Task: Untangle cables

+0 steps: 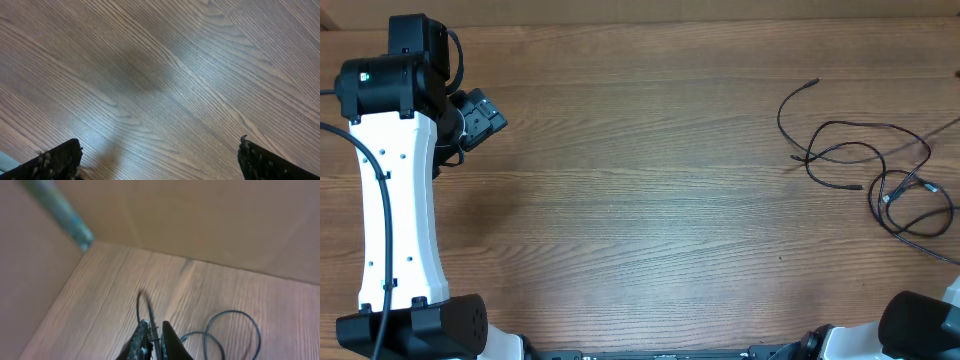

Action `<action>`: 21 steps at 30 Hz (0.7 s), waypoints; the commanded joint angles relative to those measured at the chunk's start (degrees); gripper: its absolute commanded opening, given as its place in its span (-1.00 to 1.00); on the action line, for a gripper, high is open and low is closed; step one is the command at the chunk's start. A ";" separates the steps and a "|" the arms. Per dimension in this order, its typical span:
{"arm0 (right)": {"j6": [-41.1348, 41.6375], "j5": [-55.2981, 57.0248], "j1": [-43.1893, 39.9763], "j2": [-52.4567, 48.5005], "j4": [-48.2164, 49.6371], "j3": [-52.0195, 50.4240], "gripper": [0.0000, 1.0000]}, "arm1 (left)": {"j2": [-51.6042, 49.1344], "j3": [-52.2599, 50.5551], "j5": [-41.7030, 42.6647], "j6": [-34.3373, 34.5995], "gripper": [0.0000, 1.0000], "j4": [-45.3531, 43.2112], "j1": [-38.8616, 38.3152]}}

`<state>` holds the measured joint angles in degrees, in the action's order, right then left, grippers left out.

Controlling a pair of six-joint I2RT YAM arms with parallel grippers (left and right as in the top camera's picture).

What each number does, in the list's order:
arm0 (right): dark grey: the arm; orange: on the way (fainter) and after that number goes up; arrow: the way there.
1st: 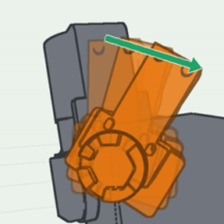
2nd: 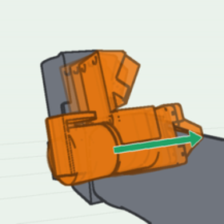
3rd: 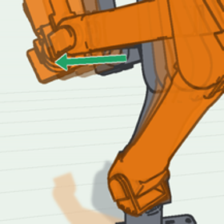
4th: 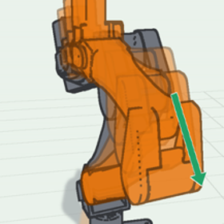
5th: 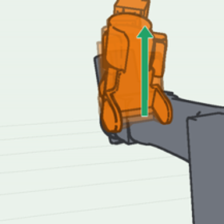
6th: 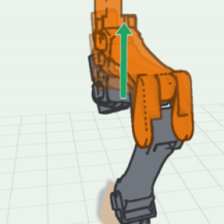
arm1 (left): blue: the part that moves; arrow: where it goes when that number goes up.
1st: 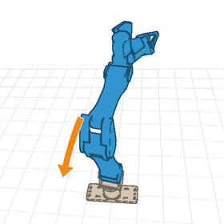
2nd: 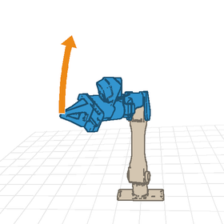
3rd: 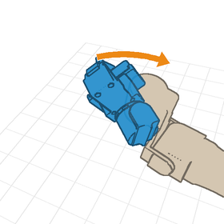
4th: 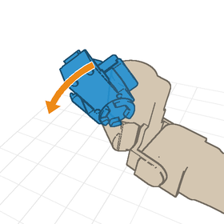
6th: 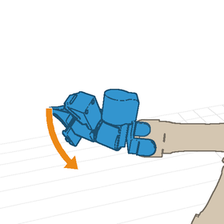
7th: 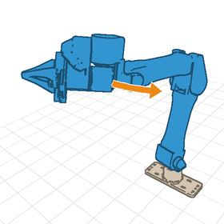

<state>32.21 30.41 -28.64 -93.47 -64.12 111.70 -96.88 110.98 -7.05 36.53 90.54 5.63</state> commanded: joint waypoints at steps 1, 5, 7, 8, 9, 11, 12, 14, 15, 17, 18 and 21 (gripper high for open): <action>4.50 3.06 -3.08 1.31 0.28 0.87 -0.87 | -0.50 -0.04 0.76 0.76 0.99 -0.39 -0.07; 5.73 1.79 -6.27 1.31 0.79 0.87 -0.87 | -0.50 -0.04 0.96 0.76 0.99 -0.85 -0.07; 5.44 -3.52 -7.32 1.31 1.95 0.87 -0.87 | -0.50 -0.04 1.16 0.74 0.99 -1.16 -0.09; 4.61 -6.95 -7.54 1.31 2.62 0.87 -0.87 | -0.50 -0.04 1.14 0.74 0.99 -1.27 -0.09; 2.75 -11.45 -7.54 1.31 3.48 0.87 -0.87 | -0.52 -0.04 1.14 0.74 0.99 -1.31 -0.09; -1.31 -20.57 -7.23 1.25 4.48 0.87 -0.83 | -0.50 -0.04 1.16 0.72 0.99 -1.31 -0.11; -3.23 -26.64 -6.78 1.20 4.46 0.87 -0.70 | -0.50 -0.04 1.16 0.66 0.99 -1.29 -0.15; -8.04 -38.45 -5.77 1.03 4.11 0.74 -0.51 | -0.50 -0.04 1.77 -1.44 0.99 -1.64 -0.52; -11.19 -43.17 -5.05 0.90 3.91 0.52 -0.44 | -0.50 -0.04 2.67 -3.06 0.99 -2.14 -0.81; -16.57 -51.28 -3.08 0.76 2.80 -0.24 -0.24 | -0.50 -0.04 5.53 -6.95 0.99 -3.80 -1.57; -18.64 -53.59 -1.95 0.61 1.79 -0.50 -0.18 | -0.50 -0.04 7.26 -9.42 0.99 -4.92 -2.08; -24.96 -56.17 2.54 -0.17 -1.92 -0.70 0.10 | -0.50 -0.04 11.13 -16.83 0.99 -9.46 -5.18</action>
<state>17.19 -14.72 -29.36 -93.49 -64.77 111.46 -96.88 110.98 -1.45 28.84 83.09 3.38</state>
